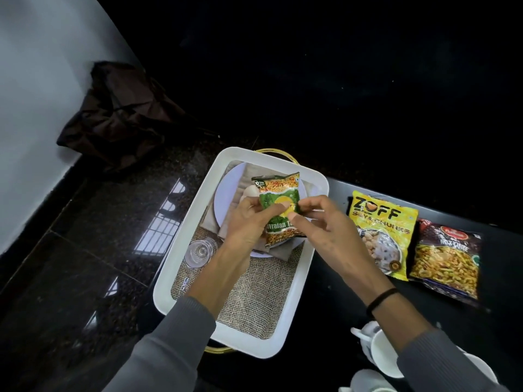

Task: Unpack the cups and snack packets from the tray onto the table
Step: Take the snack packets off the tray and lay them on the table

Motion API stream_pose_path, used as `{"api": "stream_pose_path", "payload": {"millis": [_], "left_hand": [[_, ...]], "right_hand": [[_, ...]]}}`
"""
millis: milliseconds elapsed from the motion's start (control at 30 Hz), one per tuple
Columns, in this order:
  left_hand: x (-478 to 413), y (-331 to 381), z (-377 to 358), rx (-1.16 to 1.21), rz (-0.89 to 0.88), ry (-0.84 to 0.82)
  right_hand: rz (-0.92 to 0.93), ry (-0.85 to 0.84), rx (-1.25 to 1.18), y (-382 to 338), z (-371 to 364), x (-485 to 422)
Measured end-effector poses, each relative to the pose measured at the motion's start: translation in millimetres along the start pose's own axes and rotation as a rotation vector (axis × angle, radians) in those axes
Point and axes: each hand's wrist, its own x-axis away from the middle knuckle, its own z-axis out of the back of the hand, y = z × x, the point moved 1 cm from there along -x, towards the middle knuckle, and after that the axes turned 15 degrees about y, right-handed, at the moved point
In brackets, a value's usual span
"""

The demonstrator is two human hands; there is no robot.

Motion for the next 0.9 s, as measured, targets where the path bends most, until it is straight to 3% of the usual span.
{"api": "stream_pose_path", "payload": {"millis": [133,333,500,633,700,800,900], "left_hand": [[19.4,2.1,-12.9,0.049,-0.067,-0.203],[53.3,5.9,-57.7,-0.057,-0.190,-0.445],[93.0,-1.6,-116.1,-0.176,-0.163,-0.422],[124.4,-19.1,-168.6,-0.399,-0.158,-0.438],[136.0,-31.7,-191.1,-0.567,-0.261,-0.438],[143.4,-47.3,-214.7,-0.864,-0.590,-0.385],[147.8,-58.7,-230.4,-0.999,-0.744,-0.348]], "right_hand": [[-0.017,0.012,-0.083,3.9,27.5,6.7],[-0.083,0.034,-0.262,19.5,93.5,20.2],[-0.175,0.088,-0.359,35.5,154.3,39.5],[-0.295,0.167,-0.384,60.7,197.9,57.5],[-0.346,0.303,-0.346,78.2,220.2,64.5],[-0.432,0.506,-0.172,105.4,249.9,68.6],[-0.449,0.575,-0.031,128.5,268.6,66.6]]}}
